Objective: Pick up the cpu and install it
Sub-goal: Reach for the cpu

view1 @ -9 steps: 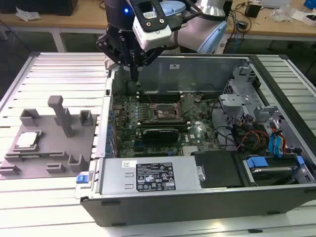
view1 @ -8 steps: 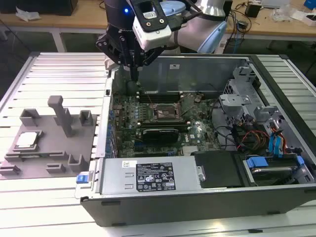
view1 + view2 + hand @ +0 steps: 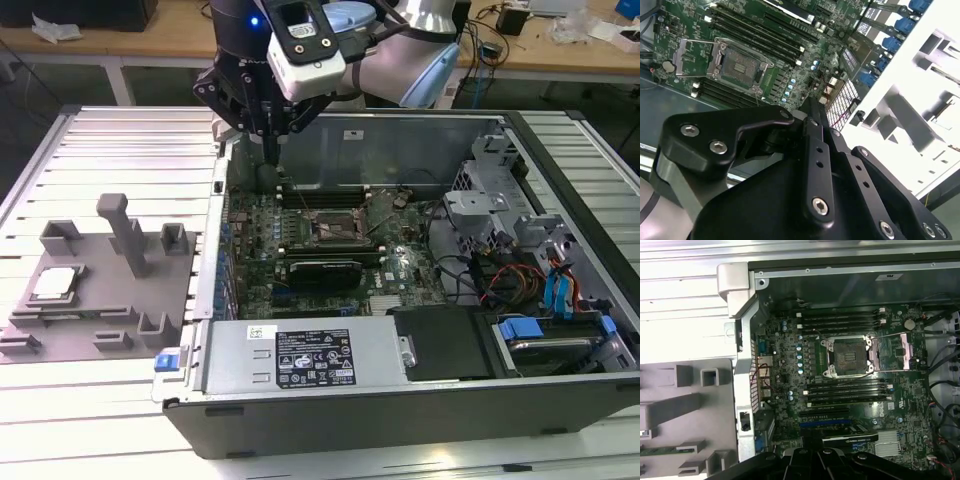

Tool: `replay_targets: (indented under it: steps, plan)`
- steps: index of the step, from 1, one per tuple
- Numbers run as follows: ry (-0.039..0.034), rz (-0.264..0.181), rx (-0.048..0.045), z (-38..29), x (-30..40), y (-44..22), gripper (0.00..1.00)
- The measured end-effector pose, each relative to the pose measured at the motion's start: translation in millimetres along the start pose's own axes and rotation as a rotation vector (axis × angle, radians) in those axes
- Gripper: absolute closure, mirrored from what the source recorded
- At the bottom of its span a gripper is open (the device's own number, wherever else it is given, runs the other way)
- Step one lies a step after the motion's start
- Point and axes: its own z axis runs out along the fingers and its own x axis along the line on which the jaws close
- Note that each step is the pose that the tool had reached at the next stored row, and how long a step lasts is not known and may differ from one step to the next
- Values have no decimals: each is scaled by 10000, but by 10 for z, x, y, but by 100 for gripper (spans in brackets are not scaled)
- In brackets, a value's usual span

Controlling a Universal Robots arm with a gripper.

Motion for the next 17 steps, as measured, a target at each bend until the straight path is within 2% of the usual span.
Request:
replay_targets:
  steps: [17]
  plan:
    - [-1,0,0,-1,61,3,89]
